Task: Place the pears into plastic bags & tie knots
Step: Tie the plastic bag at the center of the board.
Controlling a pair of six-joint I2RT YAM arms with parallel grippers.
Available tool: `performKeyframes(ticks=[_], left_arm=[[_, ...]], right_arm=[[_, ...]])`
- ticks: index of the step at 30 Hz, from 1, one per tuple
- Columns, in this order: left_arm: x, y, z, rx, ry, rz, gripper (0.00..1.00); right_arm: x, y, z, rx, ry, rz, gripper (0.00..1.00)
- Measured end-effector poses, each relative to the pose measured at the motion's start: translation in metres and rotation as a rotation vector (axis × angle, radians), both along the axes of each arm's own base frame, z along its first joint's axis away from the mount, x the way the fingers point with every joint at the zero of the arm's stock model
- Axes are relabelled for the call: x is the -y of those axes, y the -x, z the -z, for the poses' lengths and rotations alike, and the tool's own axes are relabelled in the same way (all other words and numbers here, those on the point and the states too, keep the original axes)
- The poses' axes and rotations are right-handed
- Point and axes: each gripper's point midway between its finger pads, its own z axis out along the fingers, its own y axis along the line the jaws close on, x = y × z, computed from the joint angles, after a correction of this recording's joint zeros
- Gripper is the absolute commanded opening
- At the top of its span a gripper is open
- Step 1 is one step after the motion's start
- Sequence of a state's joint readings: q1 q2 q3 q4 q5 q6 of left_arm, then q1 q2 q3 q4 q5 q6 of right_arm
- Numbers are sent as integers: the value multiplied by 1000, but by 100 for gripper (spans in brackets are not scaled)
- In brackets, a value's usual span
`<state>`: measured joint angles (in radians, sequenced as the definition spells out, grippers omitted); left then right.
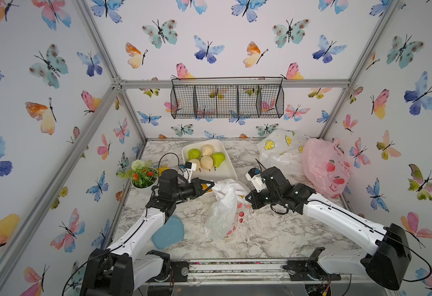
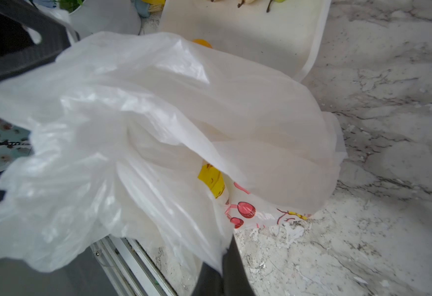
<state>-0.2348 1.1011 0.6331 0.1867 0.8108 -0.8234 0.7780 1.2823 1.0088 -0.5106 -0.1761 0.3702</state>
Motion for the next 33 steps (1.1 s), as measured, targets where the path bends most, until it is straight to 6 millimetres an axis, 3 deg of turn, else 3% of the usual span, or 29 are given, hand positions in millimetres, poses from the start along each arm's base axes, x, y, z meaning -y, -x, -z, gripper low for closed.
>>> performKeyframes(ticks=[5,9,13,14,17,19,22,29,32,33], left_arm=[[-39,-9,-15,57,-80,-112,0],[-50,-4,10,16,-139,-122,0],[-45,7,43,-70,-142,-93,0],[-43,9,48,-86,-139,-86,4],[-38,11,45,-82,-95,-84,43],[-41,12,37,-67,-45,-105,62],[-42,16,25,-38,31,-122,74],[-14,35,37,-79,57,-51,73],[-2,33,42,-91,45,-37,60],[0,32,42,-90,43,-40,48]], right_arm=[[29,-13,0,-1,44,132,3],[58,-21,4,-23,26,240,3],[64,-22,19,-81,41,264,3],[64,-22,23,-99,48,267,3],[64,-21,31,-140,49,266,3],[62,-20,31,-153,40,256,3],[59,-18,30,-165,18,243,3],[49,-18,26,-178,-26,215,3],[47,-19,26,-182,-38,211,3],[46,-19,26,-183,-41,212,3]])
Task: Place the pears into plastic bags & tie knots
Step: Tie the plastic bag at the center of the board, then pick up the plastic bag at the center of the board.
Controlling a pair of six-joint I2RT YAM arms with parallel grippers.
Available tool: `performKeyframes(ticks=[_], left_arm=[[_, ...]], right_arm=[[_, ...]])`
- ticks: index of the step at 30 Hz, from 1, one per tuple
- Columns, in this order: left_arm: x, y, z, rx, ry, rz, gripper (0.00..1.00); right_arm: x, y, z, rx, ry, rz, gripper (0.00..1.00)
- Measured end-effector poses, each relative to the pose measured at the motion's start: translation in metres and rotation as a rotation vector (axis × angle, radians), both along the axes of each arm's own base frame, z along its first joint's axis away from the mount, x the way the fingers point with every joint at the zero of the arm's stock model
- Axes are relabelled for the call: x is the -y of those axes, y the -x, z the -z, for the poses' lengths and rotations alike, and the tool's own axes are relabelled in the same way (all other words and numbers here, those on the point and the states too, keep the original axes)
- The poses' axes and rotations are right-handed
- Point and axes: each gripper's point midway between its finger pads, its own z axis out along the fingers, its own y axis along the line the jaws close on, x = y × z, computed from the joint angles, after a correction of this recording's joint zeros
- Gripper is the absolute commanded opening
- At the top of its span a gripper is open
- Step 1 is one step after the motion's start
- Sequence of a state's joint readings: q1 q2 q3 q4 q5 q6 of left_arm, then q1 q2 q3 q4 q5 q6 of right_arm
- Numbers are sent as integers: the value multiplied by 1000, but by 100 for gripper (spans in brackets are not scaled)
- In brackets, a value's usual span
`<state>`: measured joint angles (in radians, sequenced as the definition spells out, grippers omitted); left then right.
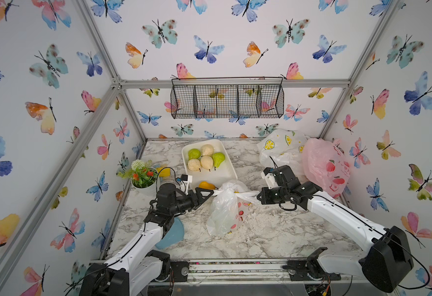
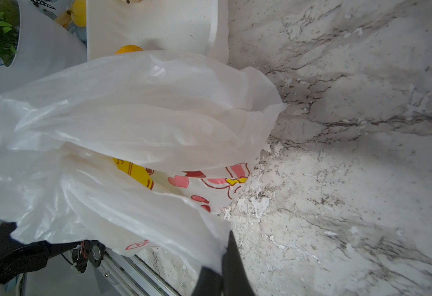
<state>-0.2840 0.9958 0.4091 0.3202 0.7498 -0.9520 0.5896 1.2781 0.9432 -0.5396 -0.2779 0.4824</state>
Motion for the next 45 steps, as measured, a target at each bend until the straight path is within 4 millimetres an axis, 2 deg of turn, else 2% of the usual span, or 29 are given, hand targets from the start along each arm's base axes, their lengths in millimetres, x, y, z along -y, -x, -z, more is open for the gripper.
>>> performKeyframes(ticks=[4,8,11,14,16,20,21,22,24,25,26,28,29,31,34,37,39,41,43,44,45], left_arm=[[-6,-16,-3,32,-8,-80,1],[-16,-21,5,39,-29,-153,0],[-38,-20,17,4,-74,-220,0],[-64,-18,18,15,-108,-261,0],[-65,-12,19,24,-119,-232,0],[-57,-8,27,-13,-110,-159,0],[-55,-9,28,-25,-114,-144,0],[-52,-10,27,-29,-117,-132,9],[-52,-16,15,-13,-145,-120,49],[-57,-22,6,-2,-176,-133,58],[-63,-29,-5,17,-215,-156,62],[-83,-46,-36,90,-318,-238,64],[-92,-53,-49,124,-363,-277,64],[-110,-61,-69,184,-455,-357,64],[-127,-63,-73,203,-554,-419,62],[-133,-61,-66,193,-610,-421,61],[-135,-60,-65,198,-635,-418,62],[-140,-60,-66,214,-662,-437,66],[-149,-59,-69,229,-690,-481,76],[-153,-59,-71,235,-701,-501,78],[-157,-60,-73,239,-711,-524,80]], right_arm=[[-1,-1,-1,-2,-10,13,3],[2,-3,1,-5,-1,40,4],[8,-7,2,-14,-21,63,4],[28,-14,5,-40,-93,115,4],[39,-13,8,-61,-118,132,4],[41,-13,10,-92,-123,106,4],[41,-14,9,-92,-111,102,21],[43,-15,8,-93,-94,105,34],[55,-24,-2,-61,-12,131,57],[60,-30,-10,-34,26,143,65],[64,-35,-20,2,63,151,74],[66,-45,-48,88,124,161,79],[61,-46,-59,121,141,145,81],[28,-39,-78,174,163,72,81],[-37,-19,-81,207,191,-73,83],[-95,2,-63,211,244,-195,84],[-121,10,-46,209,287,-251,85],[-138,14,-27,196,328,-292,85],[-148,14,-2,173,401,-320,85],[-149,13,9,166,436,-323,81],[-146,11,23,158,481,-321,73]])
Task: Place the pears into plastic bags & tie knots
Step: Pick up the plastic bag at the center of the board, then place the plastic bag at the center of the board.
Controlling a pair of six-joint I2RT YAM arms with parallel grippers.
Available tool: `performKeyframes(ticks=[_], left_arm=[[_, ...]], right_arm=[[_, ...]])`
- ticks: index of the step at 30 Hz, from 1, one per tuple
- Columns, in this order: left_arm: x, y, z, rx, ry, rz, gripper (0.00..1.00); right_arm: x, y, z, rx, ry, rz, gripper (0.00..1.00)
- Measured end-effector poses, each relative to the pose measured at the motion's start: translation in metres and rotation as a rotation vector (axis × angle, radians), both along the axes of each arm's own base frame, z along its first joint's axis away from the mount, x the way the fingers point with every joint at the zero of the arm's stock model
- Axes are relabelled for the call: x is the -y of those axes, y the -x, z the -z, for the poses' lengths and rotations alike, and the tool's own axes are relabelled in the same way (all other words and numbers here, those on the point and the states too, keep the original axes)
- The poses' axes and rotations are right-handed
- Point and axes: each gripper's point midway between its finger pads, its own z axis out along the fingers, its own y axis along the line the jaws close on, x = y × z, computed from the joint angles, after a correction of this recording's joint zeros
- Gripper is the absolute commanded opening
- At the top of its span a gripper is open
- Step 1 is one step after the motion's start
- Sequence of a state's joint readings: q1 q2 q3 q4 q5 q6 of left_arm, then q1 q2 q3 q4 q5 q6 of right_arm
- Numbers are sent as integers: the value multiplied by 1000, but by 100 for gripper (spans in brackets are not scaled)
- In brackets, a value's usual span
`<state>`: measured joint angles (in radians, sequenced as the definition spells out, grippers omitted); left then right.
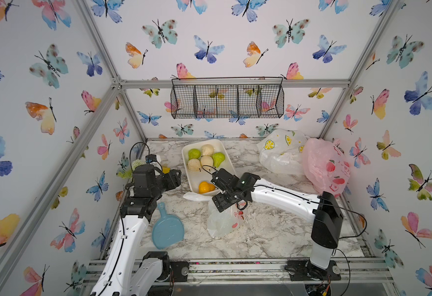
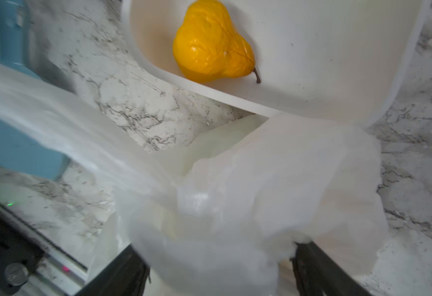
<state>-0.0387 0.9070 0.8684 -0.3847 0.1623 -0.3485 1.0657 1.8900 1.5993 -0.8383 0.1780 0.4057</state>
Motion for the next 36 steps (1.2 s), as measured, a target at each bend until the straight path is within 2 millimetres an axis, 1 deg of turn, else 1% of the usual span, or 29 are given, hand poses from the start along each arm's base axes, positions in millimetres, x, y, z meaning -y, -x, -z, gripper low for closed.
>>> performKeyframes(ticks=[1,3,4,5,6,7,8,11,13,15,18,21,23,24,26,28,29,30,31,32,34,36], left_arm=[[-4,-1,-2,10,-10,-19,78],[-9,-3,-5,23,-21,-44,69],[-10,-4,-6,31,-22,-50,67],[-10,-4,-7,37,-25,-51,66],[-10,-5,-9,47,-24,-48,65],[-9,-6,-11,57,-20,-42,65],[-7,-7,-13,64,-15,-35,65],[2,-9,-18,89,14,5,64],[10,-9,-19,96,35,38,63],[18,-11,-18,100,61,71,62],[30,-15,-13,90,105,112,60],[39,-22,-8,73,143,144,59],[45,-26,-6,60,158,163,59],[47,-28,-5,56,163,171,59],[51,-30,-5,53,168,183,59],[53,-31,-9,61,169,192,59],[54,-32,-11,66,169,194,59],[55,-33,-14,72,168,198,59],[56,-35,-16,77,168,200,60],[56,-36,-18,81,166,203,59],[58,-37,-22,89,161,210,60],[58,-39,-26,98,155,214,59]], right_arm=[[5,-2,11,2,40,11,61],[16,-4,22,10,90,37,36],[23,-6,23,16,108,51,25],[26,-7,22,22,109,65,16],[32,-8,17,31,103,83,9],[37,-9,11,38,90,102,5],[43,-9,4,45,72,119,3],[80,-14,-29,70,-8,208,3],[114,-22,-50,88,-54,284,3],[157,-32,-66,102,-76,387,3],[220,-48,-80,123,-77,556,3],[260,-53,-85,130,-62,665,3],[277,-54,-83,125,-49,715,4],[287,-53,-80,118,-38,744,8],[307,-49,-68,96,-12,801,25],[323,-44,-57,73,18,847,28],[331,-43,-55,71,32,875,31],[335,-44,-55,76,38,893,45],[336,-46,-57,85,41,893,55],[335,-49,-62,94,37,896,60],[333,-57,-75,120,22,891,67],[329,-72,-97,165,-12,885,71]])
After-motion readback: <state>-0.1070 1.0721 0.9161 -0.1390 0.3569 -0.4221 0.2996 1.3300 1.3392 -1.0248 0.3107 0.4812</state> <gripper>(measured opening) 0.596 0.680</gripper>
